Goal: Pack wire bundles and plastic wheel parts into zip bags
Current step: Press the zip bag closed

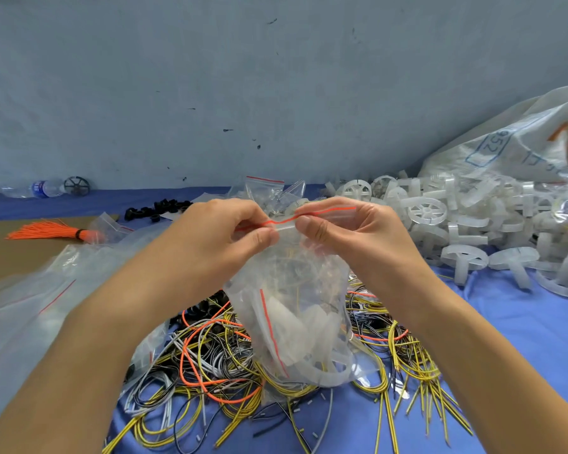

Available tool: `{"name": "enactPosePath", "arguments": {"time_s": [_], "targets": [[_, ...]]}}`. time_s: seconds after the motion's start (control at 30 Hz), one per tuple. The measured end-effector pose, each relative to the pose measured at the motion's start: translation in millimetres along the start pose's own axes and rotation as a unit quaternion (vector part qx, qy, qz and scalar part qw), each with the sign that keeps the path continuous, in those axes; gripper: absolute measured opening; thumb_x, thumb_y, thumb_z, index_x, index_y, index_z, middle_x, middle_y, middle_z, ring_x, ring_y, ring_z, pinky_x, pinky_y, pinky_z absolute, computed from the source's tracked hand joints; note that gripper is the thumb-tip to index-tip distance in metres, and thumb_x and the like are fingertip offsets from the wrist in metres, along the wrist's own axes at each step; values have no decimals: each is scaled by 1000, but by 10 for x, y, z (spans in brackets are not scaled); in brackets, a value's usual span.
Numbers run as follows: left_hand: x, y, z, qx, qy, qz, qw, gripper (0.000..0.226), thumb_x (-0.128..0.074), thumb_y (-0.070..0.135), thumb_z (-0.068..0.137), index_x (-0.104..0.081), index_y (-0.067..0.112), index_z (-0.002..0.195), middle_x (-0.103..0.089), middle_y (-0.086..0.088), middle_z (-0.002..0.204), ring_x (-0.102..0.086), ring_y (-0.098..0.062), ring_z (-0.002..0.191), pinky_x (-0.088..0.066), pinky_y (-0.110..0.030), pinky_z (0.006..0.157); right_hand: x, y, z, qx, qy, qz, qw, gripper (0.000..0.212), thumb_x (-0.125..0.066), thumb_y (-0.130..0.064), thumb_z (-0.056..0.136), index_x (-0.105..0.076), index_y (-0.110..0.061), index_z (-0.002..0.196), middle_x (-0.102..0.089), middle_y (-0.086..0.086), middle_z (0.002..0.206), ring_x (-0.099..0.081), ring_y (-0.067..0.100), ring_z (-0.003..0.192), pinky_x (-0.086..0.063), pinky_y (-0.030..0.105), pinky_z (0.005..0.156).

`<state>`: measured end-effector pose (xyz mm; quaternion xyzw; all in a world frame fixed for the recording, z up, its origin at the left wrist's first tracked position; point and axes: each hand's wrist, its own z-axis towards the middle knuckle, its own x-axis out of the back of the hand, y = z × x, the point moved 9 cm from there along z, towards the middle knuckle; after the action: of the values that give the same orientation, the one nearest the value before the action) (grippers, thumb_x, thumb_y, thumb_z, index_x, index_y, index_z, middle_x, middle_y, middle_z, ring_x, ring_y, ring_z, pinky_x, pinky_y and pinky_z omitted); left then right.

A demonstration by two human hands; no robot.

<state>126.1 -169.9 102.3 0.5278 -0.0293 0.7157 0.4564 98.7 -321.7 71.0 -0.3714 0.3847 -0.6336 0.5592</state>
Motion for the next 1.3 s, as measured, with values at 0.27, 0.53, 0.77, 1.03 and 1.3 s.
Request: {"name": "enactPosePath", "arguments": {"time_s": [0.27,0.53,0.77,1.03,1.3], "targets": [[-83,183,6,-36,4,-9,999,13,-62,32,93,-72,25,95,-69,16,83,-61,3,80,-41,-10,66,-55,-117,-8,50,-34,-32,998,11,-73,-6,83,-75,-13,91,-76,-6,82,-69,0,74,-50,12,69],[-15,21,-9,-12,-16,-6,1000,16,-60,42,89,-69,28,88,-68,15,78,-60,4,78,-42,-15,68,71,-136,-10,57,6,-86,995,10,-77,-11,82,-77,-20,87,-75,-10,78,-67,-3,71,-47,11,68],[61,-146,-34,11,-34,6,999,21,-56,47,89,-68,30,90,-68,12,84,-61,-4,80,-50,-32,76,232,-107,17,46,38,-78,995,11,-74,-9,84,-77,-19,87,-75,-11,76,-65,-4,69,-48,10,65],[141,-291,-54,29,-25,-29,999,16,-60,44,87,-68,31,88,-69,19,81,-63,0,75,-46,-12,66,454,-113,30,53,90,-106,989,11,-76,-11,83,-77,-22,85,-74,-12,76,-65,-5,69,-46,7,66],[151,-268,-54,24,0,-43,999,15,-59,43,91,-69,33,89,-69,12,81,-63,-8,73,-46,-21,65,404,-308,10,112,43,-339,933,7,-72,-26,88,-75,-30,93,-72,-17,91,-65,-4,88,-48,11,80]]}}
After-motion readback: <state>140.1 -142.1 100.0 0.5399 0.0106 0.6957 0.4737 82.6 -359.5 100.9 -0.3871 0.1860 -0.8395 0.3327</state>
